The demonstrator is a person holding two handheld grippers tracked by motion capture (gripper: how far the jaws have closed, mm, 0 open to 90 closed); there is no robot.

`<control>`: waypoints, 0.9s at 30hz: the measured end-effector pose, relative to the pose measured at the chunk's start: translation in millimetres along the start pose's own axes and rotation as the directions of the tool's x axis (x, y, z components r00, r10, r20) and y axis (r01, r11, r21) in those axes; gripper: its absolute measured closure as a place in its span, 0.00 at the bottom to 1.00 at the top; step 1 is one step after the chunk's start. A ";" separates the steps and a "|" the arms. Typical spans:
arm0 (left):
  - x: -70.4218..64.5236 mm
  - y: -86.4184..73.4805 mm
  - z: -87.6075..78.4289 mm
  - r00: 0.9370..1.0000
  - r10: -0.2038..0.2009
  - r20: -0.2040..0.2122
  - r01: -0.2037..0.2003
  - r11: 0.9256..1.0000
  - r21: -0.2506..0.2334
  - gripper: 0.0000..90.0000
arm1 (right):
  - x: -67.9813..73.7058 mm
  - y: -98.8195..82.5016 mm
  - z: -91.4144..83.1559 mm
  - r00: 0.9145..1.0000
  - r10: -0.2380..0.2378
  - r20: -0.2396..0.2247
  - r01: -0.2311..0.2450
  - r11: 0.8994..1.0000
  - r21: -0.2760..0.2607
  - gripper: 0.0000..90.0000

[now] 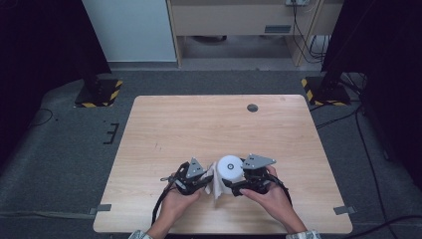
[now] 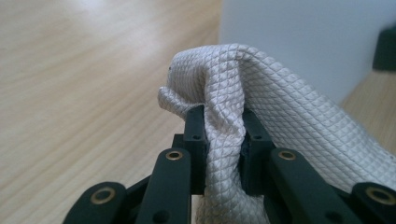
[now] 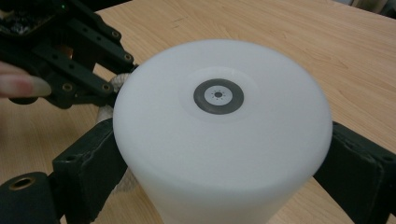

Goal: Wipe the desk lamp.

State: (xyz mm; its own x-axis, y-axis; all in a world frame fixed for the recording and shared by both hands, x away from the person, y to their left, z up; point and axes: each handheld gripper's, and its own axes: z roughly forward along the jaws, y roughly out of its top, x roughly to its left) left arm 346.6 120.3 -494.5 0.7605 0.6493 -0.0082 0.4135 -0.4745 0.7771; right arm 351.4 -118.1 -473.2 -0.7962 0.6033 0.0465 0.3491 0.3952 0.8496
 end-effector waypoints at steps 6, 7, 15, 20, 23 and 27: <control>-11.8 -6.5 13.2 0.998 0.038 0.051 -0.044 0.994 0.103 0.84 | 0.8 -0.2 0.0 1.000 0.000 0.011 0.000 1.000 -0.001 0.10; -13.4 -5.9 11.2 0.998 0.041 0.051 -0.046 0.994 0.097 0.84 | 0.0 -0.4 -0.4 1.000 0.000 0.012 0.000 1.000 0.000 0.10; -10.1 7.8 -11.7 1.000 0.015 0.001 -0.015 0.998 -0.066 0.84 | -0.3 -1.7 -2.1 1.000 -0.003 -0.004 0.003 1.000 0.000 0.10; -1.0 10.0 -12.8 1.000 0.005 -0.003 -0.005 0.994 -0.108 0.84 | 3.4 -1.8 -1.7 1.000 -0.013 -0.028 0.013 1.000 0.000 0.10; 1.5 3.9 -2.1 1.000 0.013 0.014 -0.013 0.999 -0.037 0.84 | 3.9 -1.5 -1.2 0.999 -0.012 -0.030 0.012 1.000 0.001 0.10; 1.8 -1.4 10.1 0.999 0.036 0.005 -0.036 0.999 0.026 0.84 | 4.4 -1.3 -1.2 1.000 -0.013 -0.028 0.013 1.000 0.003 0.10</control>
State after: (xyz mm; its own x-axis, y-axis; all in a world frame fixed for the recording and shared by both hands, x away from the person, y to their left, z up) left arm 352.4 116.1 -501.9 0.7775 0.6287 0.0168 0.3986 -0.5133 0.7600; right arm 346.8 -116.8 -473.4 -0.8144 0.5782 0.0505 0.3401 0.4049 0.8488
